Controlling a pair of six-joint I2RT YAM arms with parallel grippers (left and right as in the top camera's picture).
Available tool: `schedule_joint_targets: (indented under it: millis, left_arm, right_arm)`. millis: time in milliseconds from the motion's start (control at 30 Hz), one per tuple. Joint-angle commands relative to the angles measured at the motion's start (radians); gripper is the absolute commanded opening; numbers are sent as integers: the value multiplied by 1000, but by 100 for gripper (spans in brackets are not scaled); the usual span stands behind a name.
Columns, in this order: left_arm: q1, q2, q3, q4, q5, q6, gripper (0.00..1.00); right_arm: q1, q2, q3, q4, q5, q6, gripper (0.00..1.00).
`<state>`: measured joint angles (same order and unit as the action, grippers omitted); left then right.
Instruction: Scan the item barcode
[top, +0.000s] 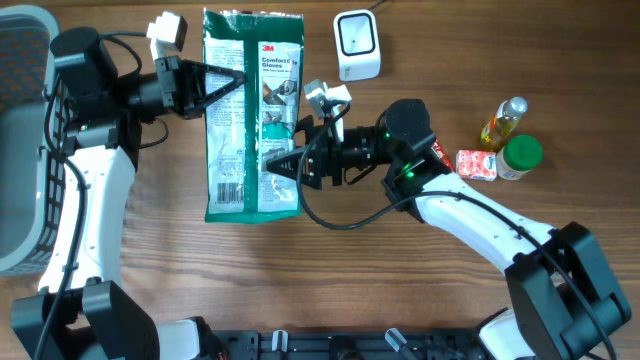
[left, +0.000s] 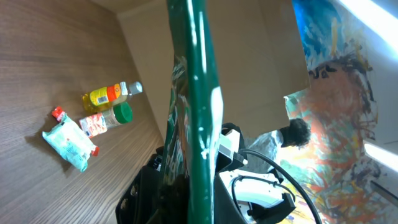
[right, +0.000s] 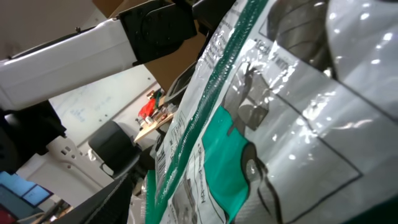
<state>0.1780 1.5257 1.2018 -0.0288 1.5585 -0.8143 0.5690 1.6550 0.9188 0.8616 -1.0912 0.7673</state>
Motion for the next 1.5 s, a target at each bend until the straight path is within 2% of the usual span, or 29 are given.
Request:
schedule_joint_targets:
  millis: [0,233,367,400,467,533,600,633,667,700,733,767,867,1033,1133,1233,1333,1367,1467]
  left_arm:
    - [3,-7,9,3,18,-5,4]
    - [3,-7,9,3,18,-2,4]
    - [3,-7,9,3,18,-2,4]
    - [3,-7,9,3,16,-2,4]
    - [4,-7,9,4,15,4,4]
    - [4,-7,9,4,11,59,7]
    - [10,-7,9,3,-8,124,23]
    - [16,-7,9,3,-29,149,40]
    - [25,-7,9,3,-49,195,53]
    - [35,-7,9,3,-66,234,70]
    - [46,-7,9,3,-88,278,100]
    - [69,-7,9,3,-133,339,100]
    - [124,-7,9,-1,-242,366,100]
    - [204,-7,9,-149,-402,366,100]
    - [245,-7,9,-245,-572,366,100]
    - [263,-7,9,-330,-777,366,100]
    - [263,-7,9,-428,-904,366,100]
    - [263,-7,9,-453,-927,366,100]
    - [263,-7,9,-488,-968,366,100]
  right_arm:
    - [11,37,2,5,18,56,63]
    - [17,77,2,7,25,180,43]
    - [17,77,2,30,25,253,28]
    - [17,77,2,37,25,254,23]
    - [17,77,2,40,25,242,4]
    - [17,77,2,36,17,192,4]
    - [17,77,2,34,-8,152,4]
    - [16,77,2,24,-21,119,4]
    - [16,77,2,3,-29,72,4]
    - [16,77,2,-22,-35,37,4]
    - [16,77,2,-66,-35,-8,4]
    - [16,77,2,-139,-35,-70,4]
    - [16,77,2,-266,-36,-179,4]
    - [-45,77,70,-384,-172,-223,4]
    - [-93,77,177,-524,-249,-253,4]
    - [-111,76,265,-700,13,-196,4]
    - [-105,76,278,-767,179,-166,4]
    - [-97,76,277,-788,196,-199,4]
    - [-40,76,277,-941,281,-435,4]
